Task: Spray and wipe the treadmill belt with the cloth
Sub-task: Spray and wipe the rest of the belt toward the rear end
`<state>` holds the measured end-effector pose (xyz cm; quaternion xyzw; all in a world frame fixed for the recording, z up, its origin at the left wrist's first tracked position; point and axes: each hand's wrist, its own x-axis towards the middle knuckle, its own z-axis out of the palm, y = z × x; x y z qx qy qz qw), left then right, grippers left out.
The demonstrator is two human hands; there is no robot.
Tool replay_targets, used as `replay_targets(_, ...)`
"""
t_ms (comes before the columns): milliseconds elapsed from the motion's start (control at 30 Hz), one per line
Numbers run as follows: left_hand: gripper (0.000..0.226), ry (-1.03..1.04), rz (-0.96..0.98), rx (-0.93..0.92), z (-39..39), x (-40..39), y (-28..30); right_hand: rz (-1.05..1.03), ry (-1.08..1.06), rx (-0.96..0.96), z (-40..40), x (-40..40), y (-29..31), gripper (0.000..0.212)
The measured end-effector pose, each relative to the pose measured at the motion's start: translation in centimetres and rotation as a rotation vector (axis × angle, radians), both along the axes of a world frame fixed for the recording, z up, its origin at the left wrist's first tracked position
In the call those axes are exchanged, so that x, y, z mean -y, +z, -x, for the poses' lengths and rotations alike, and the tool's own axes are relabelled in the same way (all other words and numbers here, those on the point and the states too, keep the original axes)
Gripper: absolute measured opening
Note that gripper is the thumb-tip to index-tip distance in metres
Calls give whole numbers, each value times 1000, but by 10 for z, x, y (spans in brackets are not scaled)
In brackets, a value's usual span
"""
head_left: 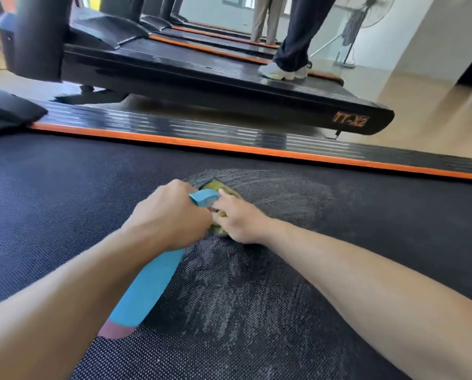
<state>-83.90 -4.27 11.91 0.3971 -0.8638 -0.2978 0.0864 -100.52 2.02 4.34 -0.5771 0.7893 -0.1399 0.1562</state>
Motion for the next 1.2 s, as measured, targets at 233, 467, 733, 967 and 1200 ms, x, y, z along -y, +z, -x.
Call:
replay_targets(233, 41, 19, -124, -142, -22, 11, 14, 27, -275, -3, 44, -33, -4, 44)
replay_targets(467, 19, -192, -103, -228, -46, 16, 25, -8, 151, 56, -84, -86, 1, 46)
replay_targets(733, 20, 44, -128, -478, -66, 28, 29, 85, 651, -7, -133, -101, 2, 40)
replay_targets(967, 38, 103, 167, -372, -86, 51, 36, 45, 298, 19, -123, -49, 6, 39)
replay_targets(1200, 28, 292, 166, -507, -107, 75, 28, 114, 809, 8, -185, -37, -7, 41)
